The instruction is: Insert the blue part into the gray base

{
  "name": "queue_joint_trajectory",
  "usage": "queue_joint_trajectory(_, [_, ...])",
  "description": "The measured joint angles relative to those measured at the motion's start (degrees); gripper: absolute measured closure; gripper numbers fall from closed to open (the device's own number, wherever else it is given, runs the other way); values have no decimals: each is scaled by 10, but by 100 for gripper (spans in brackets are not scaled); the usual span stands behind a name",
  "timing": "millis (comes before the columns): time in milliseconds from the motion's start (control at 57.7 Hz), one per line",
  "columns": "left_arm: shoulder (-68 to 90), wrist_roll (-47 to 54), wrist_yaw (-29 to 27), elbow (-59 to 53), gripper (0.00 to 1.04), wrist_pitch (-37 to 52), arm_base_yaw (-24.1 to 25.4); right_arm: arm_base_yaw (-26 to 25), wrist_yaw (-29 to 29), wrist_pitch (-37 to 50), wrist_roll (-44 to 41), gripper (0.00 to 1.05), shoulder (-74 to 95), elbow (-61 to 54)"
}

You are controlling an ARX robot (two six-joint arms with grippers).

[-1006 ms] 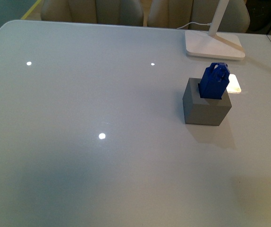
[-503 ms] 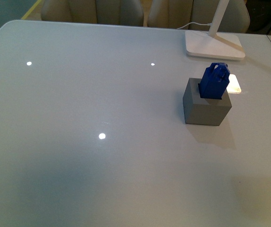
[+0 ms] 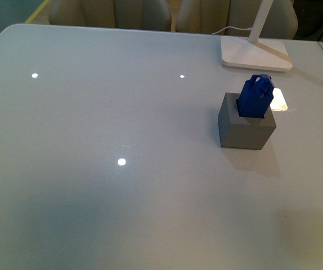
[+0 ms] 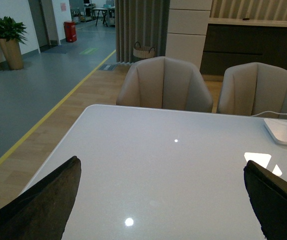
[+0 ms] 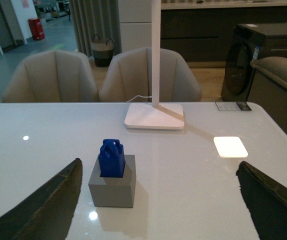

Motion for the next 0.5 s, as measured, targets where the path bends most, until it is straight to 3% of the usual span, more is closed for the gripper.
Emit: queue_joint_trajectory(503, [0, 0, 0, 0, 7, 0, 0, 0, 0, 0, 0, 9, 0, 0])
